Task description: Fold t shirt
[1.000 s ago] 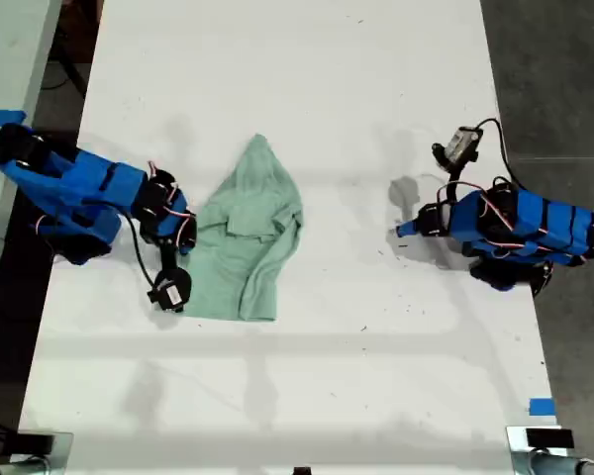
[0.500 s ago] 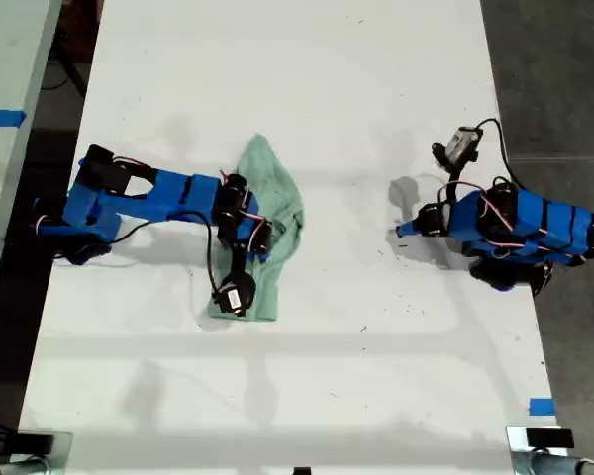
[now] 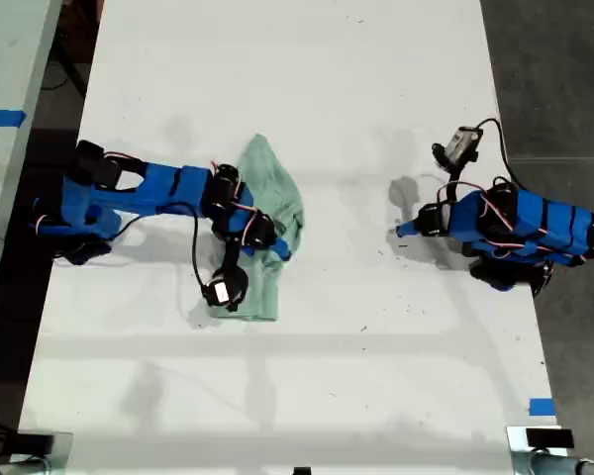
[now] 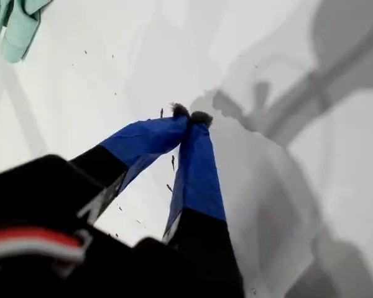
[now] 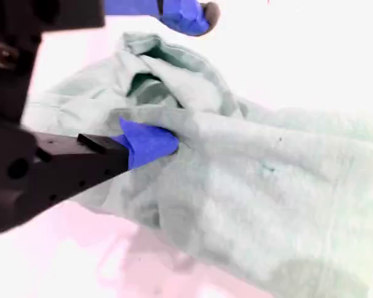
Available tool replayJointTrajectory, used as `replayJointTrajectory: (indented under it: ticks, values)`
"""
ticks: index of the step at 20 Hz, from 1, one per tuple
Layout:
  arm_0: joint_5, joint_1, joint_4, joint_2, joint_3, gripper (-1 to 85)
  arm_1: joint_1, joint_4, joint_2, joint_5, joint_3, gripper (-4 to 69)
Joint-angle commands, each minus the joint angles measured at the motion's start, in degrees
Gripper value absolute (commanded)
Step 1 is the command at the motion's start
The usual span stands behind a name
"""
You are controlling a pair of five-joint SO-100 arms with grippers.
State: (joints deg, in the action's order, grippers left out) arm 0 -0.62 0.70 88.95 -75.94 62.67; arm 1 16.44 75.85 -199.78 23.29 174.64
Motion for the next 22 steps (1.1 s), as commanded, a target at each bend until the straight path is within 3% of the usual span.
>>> replayJointTrajectory:
  ticks: [1,6,10,13,14,16,18,19,20,21,22]
  values:
    - [1.14,2.02,0.97,-16.7,5.98,26.5,0.0,0.18,-0.79,0.7,3.69,1.2]
    - [5.98,4.13,0.88,-41.75,31.46,26.5,0.0,0.18,-0.79,0.7,3.69,1.2]
    - [16.7,1.85,-2.99,-70.75,59.5,25.1,0.0,0.18,-0.79,0.7,3.69,1.2]
    - [15.82,0.09,-19.34,-86.66,84.11,4.3,0.09,0.18,-0.79,0.7,3.69,1.2]
    - [12.66,0.88,-26.98,-86.31,90.09,0.7,0.09,0.18,-0.79,0.62,3.69,1.2]
    - [4.31,5.19,-44.12,-86.84,102.92,-0.2,-0.09,0.18,-0.79,0.35,3.69,1.2]
    - [2.9,10.9,-51.06,-96.68,116.1,-0.2,-0.18,0.18,-0.79,0.26,3.69,1.2]
    - [3.87,13.36,-49.04,-108.98,123.57,-0.2,-0.18,0.18,-0.79,0.35,3.69,1.2]
    - [7.47,14.06,-36.65,-123.57,126.12,-0.2,-0.18,0.18,-0.7,0.35,3.69,1.2]
    - [5.71,15.91,-30.59,-129.37,126.04,-0.2,-0.09,0.18,-0.79,0.35,3.69,1.2]
    - [4.92,17.14,-30.5,-128.58,126.04,-0.2,-0.09,0.18,-0.7,0.26,3.69,1.2]
